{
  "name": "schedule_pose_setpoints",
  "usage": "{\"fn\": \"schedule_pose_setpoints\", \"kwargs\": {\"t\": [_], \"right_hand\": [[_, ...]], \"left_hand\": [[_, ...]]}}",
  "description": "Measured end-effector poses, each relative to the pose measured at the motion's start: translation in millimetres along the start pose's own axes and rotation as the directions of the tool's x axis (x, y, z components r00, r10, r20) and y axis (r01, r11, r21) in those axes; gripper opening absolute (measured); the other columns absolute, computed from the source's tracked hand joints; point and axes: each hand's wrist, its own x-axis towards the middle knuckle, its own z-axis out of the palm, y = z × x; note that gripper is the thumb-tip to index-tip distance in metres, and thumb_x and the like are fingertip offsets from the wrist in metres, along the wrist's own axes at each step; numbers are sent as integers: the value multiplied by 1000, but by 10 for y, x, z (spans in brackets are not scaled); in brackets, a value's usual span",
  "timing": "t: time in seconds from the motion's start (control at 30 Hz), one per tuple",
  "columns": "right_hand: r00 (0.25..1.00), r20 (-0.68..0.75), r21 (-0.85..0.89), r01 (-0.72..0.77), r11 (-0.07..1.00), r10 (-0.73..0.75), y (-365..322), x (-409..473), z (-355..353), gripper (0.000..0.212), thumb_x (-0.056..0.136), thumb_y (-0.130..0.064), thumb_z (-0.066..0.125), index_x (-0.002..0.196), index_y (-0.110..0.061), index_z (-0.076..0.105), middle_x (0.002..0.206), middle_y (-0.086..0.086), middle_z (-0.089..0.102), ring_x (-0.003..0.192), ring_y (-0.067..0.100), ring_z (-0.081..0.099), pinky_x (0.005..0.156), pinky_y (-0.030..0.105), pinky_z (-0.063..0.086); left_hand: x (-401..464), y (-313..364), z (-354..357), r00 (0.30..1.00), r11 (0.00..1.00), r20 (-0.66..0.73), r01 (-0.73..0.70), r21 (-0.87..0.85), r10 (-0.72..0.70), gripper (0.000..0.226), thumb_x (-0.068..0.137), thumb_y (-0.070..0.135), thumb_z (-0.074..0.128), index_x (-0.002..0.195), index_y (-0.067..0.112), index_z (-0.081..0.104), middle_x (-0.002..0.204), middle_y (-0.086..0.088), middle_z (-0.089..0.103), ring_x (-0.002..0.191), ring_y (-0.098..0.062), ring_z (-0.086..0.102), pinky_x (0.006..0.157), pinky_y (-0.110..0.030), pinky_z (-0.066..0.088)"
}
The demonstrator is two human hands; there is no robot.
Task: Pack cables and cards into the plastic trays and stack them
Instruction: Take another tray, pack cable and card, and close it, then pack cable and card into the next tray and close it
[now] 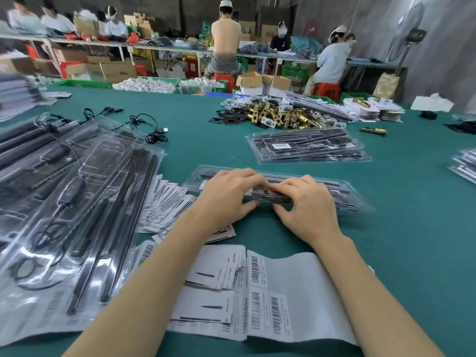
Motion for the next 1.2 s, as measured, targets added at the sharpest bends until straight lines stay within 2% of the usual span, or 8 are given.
{"fn": "schedule_pose_setpoints", "kwargs": {"t": [0.2, 0.33, 0.57, 0.73, 0.8, 0.93, 1.07, 1.2], "right_hand": [[999, -34, -5, -16, 1000, 15, -39, 137, -178, 41, 90, -37, 69, 130, -37, 65, 105, -10, 72, 100, 22, 60, 80, 34, 41], [999, -36, -31, -23, 999, 22, -85, 401, -442, 27, 90, -54, 65, 114, -41, 67, 89, -14, 71, 79, 15, 63, 60, 22, 38], [950, 170, 116, -284, 952, 262, -116, 1082, -817, 31, 84, -65, 67, 97, -38, 70, 85, -12, 72, 78, 14, 66, 55, 19, 33], [761, 336, 608, -625, 489, 555, 31, 1088, -625, 22, 91, -30, 71, 95, -9, 68, 72, -2, 69, 62, 18, 63, 58, 24, 44], [688, 455, 734, -649, 200, 565, 61, 977, -540, 13, 94, -19, 67, 102, -8, 66, 64, -3, 69, 54, 14, 63, 51, 23, 43], [561, 585, 804, -496, -328, 585, 81, 630, -340, 7, 101, -14, 59, 105, -11, 64, 101, 9, 70, 66, 17, 71, 48, 25, 54], [475, 596, 801, -412, -435, 647, 15, 331, -207, 22, 101, -10, 56, 122, -4, 56, 126, 17, 61, 78, 23, 75, 50, 26, 57], [435, 537, 843, -254, -474, 723, -76, 209, -267, 20, 98, -7, 59, 117, -2, 55, 115, 11, 59, 69, 20, 75, 62, 29, 62]], "left_hand": [[-23, -302, -309, 936, 919, -65, 352, 179, -346, 62, 81, 36, 70, 138, 38, 46, 136, 8, 57, 126, -20, 48, 115, -49, 25], [-13, -299, -371, 756, 812, -297, 551, -194, -584, 90, 77, 42, 79, 150, 26, 28, 148, -6, 37, 134, -29, 39, 110, -51, 35], [92, -240, -157, 616, 474, 109, 696, -539, -780, 94, 81, 61, 72, 148, 13, 26, 143, -12, 47, 125, -30, 53, 102, -36, 40], [114, -240, -254, 619, 60, 622, 730, -680, -479, 75, 77, 65, 73, 126, 11, 54, 99, -7, 77, 92, -27, 75, 73, -38, 62], [88, -252, -297, 659, 41, 664, 720, -693, -354, 69, 78, 60, 76, 124, 11, 59, 103, -10, 77, 92, -29, 75, 73, -37, 61], [48, -243, -342, 666, 67, 666, 722, -688, -337, 78, 59, 50, 87, 125, 16, 62, 127, -7, 64, 95, -23, 74, 75, -34, 61], [28, -276, -335, 641, 24, 564, 671, -741, -521, 79, 50, 35, 90, 121, 18, 61, 119, -10, 66, 92, -26, 74, 85, -42, 61], [64, -289, -345, 571, -264, 527, 480, -836, -630, 38, 76, 22, 82, 107, 8, 63, 106, -13, 66, 64, -18, 73, 64, -33, 63]]}}
